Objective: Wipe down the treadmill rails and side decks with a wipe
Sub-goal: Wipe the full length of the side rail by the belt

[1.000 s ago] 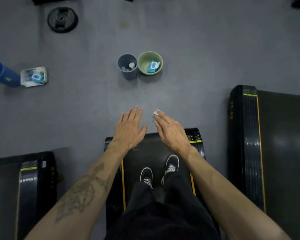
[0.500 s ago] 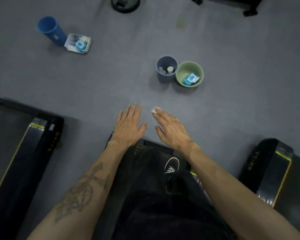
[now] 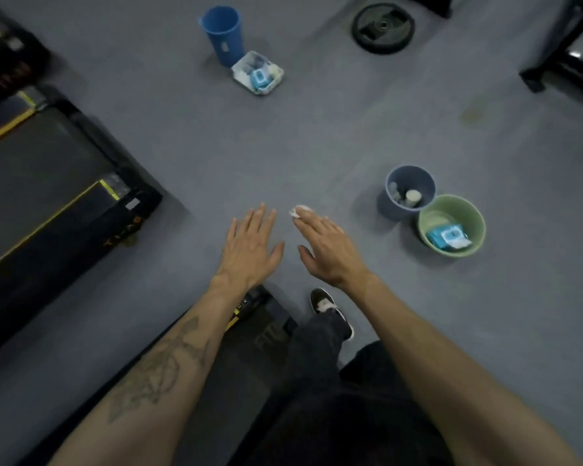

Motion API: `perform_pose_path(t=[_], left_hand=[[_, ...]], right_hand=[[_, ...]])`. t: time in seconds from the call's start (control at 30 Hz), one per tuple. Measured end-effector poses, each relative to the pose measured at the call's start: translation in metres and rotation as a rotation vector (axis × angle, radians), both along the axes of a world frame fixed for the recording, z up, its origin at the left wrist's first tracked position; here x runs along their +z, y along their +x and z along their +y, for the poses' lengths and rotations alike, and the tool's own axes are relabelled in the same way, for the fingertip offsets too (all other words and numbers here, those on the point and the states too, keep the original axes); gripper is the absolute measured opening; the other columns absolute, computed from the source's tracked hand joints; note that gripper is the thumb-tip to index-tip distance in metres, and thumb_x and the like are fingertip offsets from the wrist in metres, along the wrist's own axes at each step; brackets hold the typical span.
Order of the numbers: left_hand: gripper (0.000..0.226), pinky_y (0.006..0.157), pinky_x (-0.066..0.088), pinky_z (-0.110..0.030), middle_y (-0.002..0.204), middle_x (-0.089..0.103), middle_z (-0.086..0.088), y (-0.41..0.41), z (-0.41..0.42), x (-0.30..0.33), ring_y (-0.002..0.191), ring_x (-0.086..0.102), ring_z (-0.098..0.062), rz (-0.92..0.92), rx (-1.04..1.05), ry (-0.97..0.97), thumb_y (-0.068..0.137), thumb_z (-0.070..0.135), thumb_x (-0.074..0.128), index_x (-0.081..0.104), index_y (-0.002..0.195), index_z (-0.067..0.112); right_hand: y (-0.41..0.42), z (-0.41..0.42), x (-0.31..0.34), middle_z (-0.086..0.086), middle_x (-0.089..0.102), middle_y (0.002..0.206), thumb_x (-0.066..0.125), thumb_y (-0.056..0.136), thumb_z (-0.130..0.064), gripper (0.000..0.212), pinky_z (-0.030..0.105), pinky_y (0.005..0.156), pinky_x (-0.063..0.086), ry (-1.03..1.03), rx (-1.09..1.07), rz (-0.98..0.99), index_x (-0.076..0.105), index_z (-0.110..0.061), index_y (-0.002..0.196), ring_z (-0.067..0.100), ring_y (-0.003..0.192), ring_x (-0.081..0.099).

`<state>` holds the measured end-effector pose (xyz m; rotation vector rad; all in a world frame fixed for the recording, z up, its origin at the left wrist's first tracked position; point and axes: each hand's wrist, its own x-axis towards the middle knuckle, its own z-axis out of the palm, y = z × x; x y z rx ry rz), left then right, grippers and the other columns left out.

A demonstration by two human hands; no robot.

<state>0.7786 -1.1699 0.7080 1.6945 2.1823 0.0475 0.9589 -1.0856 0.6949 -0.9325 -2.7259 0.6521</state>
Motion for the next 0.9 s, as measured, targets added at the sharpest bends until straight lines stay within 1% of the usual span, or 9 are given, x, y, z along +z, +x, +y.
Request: perform_pose_path(t=[0.03,0.1,0.17,0.2,0.3,0.5,0.6,0.77,0.9], left_hand=[[0.072,0.128,0.007,-0.048,0.173,0.009,-0.005,-0.01,0.008,-0.019,0.159,0.009,-0.025,0.002,0.054,0.017,0.105,0.047,0.043,0.015,0.165,0.019],[0.074,0.128,0.009,-0.048,0.172,0.011,-0.007,-0.028,0.03,-0.059,0.158,0.012,-0.027,0.049,0.162,0.031,0.104,0.047,0.046,0.016,0.165,0.017],[0.076,0.127,0.01,-0.048,0.172,0.012,-0.009,-0.035,0.03,-0.08,0.158,0.015,-0.027,-0.001,0.27,-0.018,0.103,0.048,0.048,0.016,0.165,0.017],[0.076,0.128,0.009,-0.048,0.172,0.01,-0.008,-0.039,0.027,-0.085,0.158,0.013,-0.027,-0.004,0.304,-0.021,0.103,0.048,0.047,0.015,0.165,0.017],[0.076,0.128,0.006,-0.048,0.173,0.006,-0.007,-0.044,0.023,-0.086,0.159,0.008,-0.026,-0.019,0.394,-0.012,0.104,0.05,0.045,0.013,0.165,0.018],[0.076,0.127,0.004,-0.047,0.173,0.005,-0.008,-0.061,0.014,-0.059,0.159,0.007,-0.027,-0.035,0.591,0.006,0.104,0.05,0.045,0.013,0.165,0.017],[0.076,0.128,0.003,-0.046,0.173,0.003,-0.008,-0.065,0.003,-0.052,0.159,0.005,-0.026,-0.018,0.672,0.022,0.104,0.05,0.042,0.011,0.165,0.017],[0.076,0.129,0.005,-0.047,0.173,0.002,-0.009,-0.065,-0.017,-0.05,0.159,0.005,-0.027,-0.013,0.814,-0.015,0.104,0.05,0.041,0.01,0.165,0.017],[0.077,0.129,0.002,-0.045,0.173,0.001,-0.008,-0.069,-0.026,-0.054,0.159,0.004,-0.026,-0.003,0.944,-0.055,0.104,0.049,0.041,0.008,0.165,0.017]], right_hand=[[-0.015,0.016,-0.021,0.016,0.043,0.159,0.064,0.092,-0.017,0.065,0.055,0.112,0.044,-0.013,0.05,0.007,0.045,-0.001,0.151,0.035,0.145,0.043],[-0.046,0.047,-0.062,0.021,0.046,0.155,0.062,0.09,-0.018,0.063,0.057,0.108,0.047,0.049,0.13,0.008,0.048,0.003,0.148,0.039,0.142,0.047],[-0.069,0.061,-0.085,0.024,0.05,0.151,0.059,0.089,-0.02,0.062,0.059,0.105,0.049,-0.012,0.183,0.04,0.051,0.005,0.145,0.043,0.137,0.052],[-0.078,0.067,-0.088,0.024,0.05,0.151,0.057,0.089,-0.022,0.062,0.058,0.106,0.048,-0.047,0.236,0.02,0.051,0.005,0.145,0.043,0.137,0.052],[-0.1,0.077,-0.08,0.019,0.046,0.156,0.048,0.092,-0.027,0.064,0.057,0.111,0.044,-0.012,0.364,-0.049,0.048,0.002,0.149,0.039,0.142,0.047],[-0.135,0.082,-0.05,0.011,0.031,0.166,0.061,0.096,-0.02,0.069,0.053,0.122,0.031,-0.022,0.552,-0.131,0.035,-0.005,0.158,0.032,0.153,0.03],[-0.15,0.08,-0.042,0.01,0.026,0.169,0.061,0.098,-0.02,0.07,0.052,0.124,0.027,-0.03,0.657,-0.166,0.031,-0.005,0.16,0.03,0.155,0.026],[-0.179,0.081,-0.037,0.009,0.024,0.169,0.062,0.097,-0.015,0.071,0.049,0.125,0.023,-0.023,0.8,-0.181,0.03,-0.006,0.16,0.032,0.155,0.025],[-0.212,0.086,-0.041,0.004,0.015,0.172,0.059,0.099,-0.018,0.074,0.045,0.127,0.017,-0.036,0.922,-0.21,0.022,-0.011,0.163,0.028,0.158,0.018]])
